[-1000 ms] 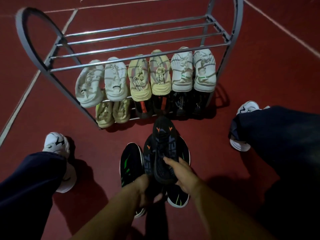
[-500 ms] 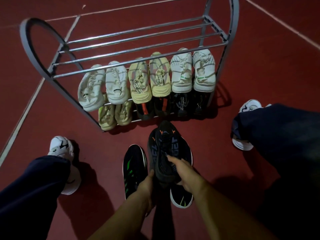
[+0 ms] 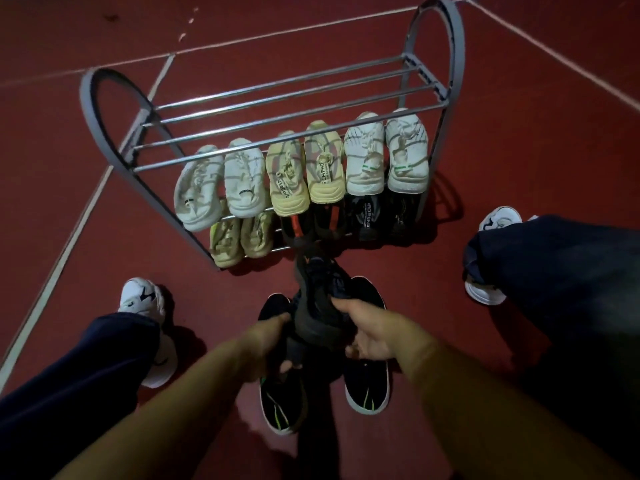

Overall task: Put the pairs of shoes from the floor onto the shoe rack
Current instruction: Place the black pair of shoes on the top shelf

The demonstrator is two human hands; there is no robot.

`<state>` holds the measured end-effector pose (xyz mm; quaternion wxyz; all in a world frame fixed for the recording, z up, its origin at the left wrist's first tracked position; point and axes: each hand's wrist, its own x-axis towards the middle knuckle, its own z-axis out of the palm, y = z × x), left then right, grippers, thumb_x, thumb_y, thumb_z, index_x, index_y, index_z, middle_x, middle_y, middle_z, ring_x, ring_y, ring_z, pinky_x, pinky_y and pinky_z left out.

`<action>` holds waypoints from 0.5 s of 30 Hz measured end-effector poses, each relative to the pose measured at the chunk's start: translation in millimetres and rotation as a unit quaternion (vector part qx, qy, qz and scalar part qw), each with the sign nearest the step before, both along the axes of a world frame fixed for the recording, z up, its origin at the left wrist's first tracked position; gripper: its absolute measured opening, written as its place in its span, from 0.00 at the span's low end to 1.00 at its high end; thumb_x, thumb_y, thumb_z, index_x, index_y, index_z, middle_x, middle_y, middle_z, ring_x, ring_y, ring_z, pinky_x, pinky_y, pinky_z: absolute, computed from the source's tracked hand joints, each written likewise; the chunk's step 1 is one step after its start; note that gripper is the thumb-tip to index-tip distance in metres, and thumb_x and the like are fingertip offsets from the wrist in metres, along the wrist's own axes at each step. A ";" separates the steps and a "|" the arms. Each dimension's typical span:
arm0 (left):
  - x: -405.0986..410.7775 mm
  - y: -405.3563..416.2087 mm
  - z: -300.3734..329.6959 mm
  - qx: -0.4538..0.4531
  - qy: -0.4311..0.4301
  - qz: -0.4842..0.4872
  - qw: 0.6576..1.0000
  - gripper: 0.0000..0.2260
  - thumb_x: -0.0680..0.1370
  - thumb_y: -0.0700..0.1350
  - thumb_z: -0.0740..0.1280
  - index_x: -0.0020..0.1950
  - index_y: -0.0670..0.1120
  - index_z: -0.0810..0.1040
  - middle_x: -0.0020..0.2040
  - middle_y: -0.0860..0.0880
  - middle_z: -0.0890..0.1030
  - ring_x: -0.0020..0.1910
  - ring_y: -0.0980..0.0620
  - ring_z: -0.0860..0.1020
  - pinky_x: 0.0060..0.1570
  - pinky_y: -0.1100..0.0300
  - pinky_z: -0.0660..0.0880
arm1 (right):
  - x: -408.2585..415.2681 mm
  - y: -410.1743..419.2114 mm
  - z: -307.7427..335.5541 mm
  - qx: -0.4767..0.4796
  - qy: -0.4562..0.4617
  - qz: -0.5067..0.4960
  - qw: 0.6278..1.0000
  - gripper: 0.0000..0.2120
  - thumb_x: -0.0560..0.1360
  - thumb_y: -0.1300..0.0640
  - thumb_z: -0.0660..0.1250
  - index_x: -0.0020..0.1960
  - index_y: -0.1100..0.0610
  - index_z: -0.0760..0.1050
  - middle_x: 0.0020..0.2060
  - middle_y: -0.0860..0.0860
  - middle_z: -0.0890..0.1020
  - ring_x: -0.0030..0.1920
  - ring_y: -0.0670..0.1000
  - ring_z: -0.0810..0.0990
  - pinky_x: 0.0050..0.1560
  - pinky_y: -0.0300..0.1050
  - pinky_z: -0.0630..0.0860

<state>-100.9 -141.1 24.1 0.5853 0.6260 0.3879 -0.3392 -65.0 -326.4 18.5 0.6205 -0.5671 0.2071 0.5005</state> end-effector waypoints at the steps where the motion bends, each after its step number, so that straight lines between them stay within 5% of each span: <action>1: -4.2 5.0 12.8 0.011 0.006 -0.014 1.000 0.18 0.81 0.56 0.55 0.51 0.44 0.77 0.41 0.43 0.82 0.32 0.48 0.79 0.23 0.67 0.71 | 2.5 0.2 15.0 0.001 -0.017 0.033 0.999 0.22 0.75 0.37 0.65 0.59 0.53 0.78 0.39 0.48 0.83 0.34 0.47 0.79 0.24 0.37 0.69; 5: -31.6 15.0 74.7 0.026 -0.021 -0.043 0.998 0.11 0.79 0.49 0.58 0.53 0.45 0.77 0.47 0.44 0.83 0.43 0.48 0.80 0.34 0.60 0.75 | 6.5 1.5 83.5 0.005 -0.086 0.152 0.985 0.21 0.78 0.40 0.62 0.61 0.54 0.77 0.48 0.49 0.83 0.42 0.49 0.81 0.27 0.38 0.75; 10: -50.2 16.8 165.6 0.015 -0.137 -0.004 0.990 0.07 0.78 0.44 0.60 0.48 0.47 0.77 0.36 0.48 0.84 0.34 0.52 0.79 0.28 0.65 0.75 | 2.7 10.1 200.1 -0.022 -0.208 0.235 0.949 0.18 0.79 0.40 0.60 0.56 0.54 0.76 0.46 0.49 0.82 0.37 0.48 0.78 0.27 0.38 0.74; 13: -33.6 19.3 216.6 0.013 -0.216 0.027 0.976 0.08 0.79 0.45 0.58 0.44 0.48 0.76 0.28 0.52 0.83 0.26 0.57 0.79 0.27 0.66 0.74 | 11.1 24.3 254.6 -0.034 -0.298 0.202 0.932 0.13 0.79 0.42 0.61 0.51 0.51 0.76 0.41 0.48 0.82 0.35 0.47 0.79 0.24 0.35 0.71; 15: -7.5 17.0 245.6 -0.003 -0.246 0.046 0.968 0.10 0.80 0.47 0.57 0.44 0.48 0.76 0.30 0.51 0.83 0.29 0.55 0.79 0.28 0.65 0.73 | 28.0 34.5 280.9 -0.011 -0.322 0.142 0.936 0.10 0.79 0.46 0.63 0.51 0.51 0.78 0.41 0.49 0.82 0.35 0.48 0.79 0.26 0.35 0.69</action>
